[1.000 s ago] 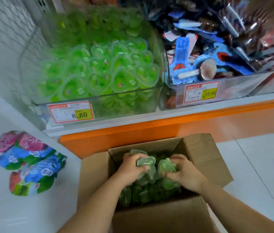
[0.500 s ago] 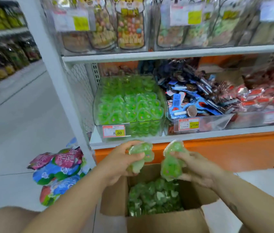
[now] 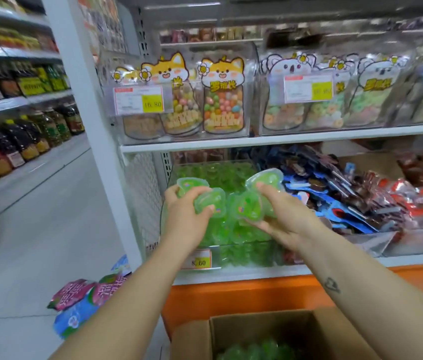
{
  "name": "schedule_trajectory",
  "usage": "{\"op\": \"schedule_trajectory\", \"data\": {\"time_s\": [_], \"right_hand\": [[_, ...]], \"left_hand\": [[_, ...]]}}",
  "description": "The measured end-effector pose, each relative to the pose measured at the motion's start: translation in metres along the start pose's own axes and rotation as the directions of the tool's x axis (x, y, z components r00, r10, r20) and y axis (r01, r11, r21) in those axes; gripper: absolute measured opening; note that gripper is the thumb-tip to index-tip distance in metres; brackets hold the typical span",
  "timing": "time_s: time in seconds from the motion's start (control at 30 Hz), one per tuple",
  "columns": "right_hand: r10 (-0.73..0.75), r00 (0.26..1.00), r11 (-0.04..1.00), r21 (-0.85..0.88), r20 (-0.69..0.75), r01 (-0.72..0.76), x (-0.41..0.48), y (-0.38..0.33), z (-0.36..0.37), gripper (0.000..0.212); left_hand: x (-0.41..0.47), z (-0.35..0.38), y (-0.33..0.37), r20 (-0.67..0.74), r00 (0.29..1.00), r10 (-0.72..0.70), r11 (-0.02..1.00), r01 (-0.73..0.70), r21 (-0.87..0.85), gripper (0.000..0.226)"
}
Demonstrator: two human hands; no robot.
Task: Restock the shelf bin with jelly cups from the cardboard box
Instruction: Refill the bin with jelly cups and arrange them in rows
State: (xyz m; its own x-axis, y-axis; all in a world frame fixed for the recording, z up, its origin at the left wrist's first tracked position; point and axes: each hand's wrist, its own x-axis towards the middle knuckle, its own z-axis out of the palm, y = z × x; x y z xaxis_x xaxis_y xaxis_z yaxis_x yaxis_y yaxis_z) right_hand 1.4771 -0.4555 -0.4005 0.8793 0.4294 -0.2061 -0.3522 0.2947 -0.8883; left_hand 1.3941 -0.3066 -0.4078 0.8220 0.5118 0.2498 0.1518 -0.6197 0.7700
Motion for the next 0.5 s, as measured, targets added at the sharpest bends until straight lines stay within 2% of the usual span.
{"op": "schedule_trajectory", "data": {"time_s": [0.07,0.1,0.13,0.2,0.23,0.3,0.5], "right_hand": [[-0.149,0.989,0.975,-0.168,-0.025,0.142,0.022,0.005,0.008,0.017],[-0.25,0.967,0.93,-0.289,-0.049,0.226,0.034,0.009,0.009,0.024],[-0.356,0.933,0.836,-0.463,-0.048,0.295,0.046,0.013,0.008,0.032],[-0.494,0.87,0.591,-0.732,0.005,0.339,0.062,0.018,0.007,0.042],[-0.532,0.846,0.499,-0.789,0.049,0.359,0.066,0.019,0.007,0.045],[-0.571,0.809,0.381,-0.827,0.14,0.413,0.073,0.022,0.004,0.044],[-0.511,0.815,0.249,-0.86,0.273,0.445,0.08,0.027,-0.002,0.045]], "left_hand": [[0.015,0.007,-0.002,-0.001,1.0,-0.031,0.999,0.031,0.028,0.035],[0.021,0.01,-0.003,-0.006,0.999,-0.052,0.997,0.053,0.057,0.036],[0.027,0.013,-0.004,-0.014,0.998,-0.069,0.994,0.07,0.081,0.037],[0.037,0.017,-0.006,-0.01,0.997,-0.081,0.992,0.082,0.097,0.037],[0.041,0.019,-0.007,-0.004,0.997,-0.074,0.992,0.074,0.101,0.038],[0.047,0.02,-0.009,0.014,0.998,-0.065,0.991,0.063,0.118,0.038],[0.053,0.026,-0.021,0.085,0.993,-0.084,0.981,0.067,0.181,0.034]]}}
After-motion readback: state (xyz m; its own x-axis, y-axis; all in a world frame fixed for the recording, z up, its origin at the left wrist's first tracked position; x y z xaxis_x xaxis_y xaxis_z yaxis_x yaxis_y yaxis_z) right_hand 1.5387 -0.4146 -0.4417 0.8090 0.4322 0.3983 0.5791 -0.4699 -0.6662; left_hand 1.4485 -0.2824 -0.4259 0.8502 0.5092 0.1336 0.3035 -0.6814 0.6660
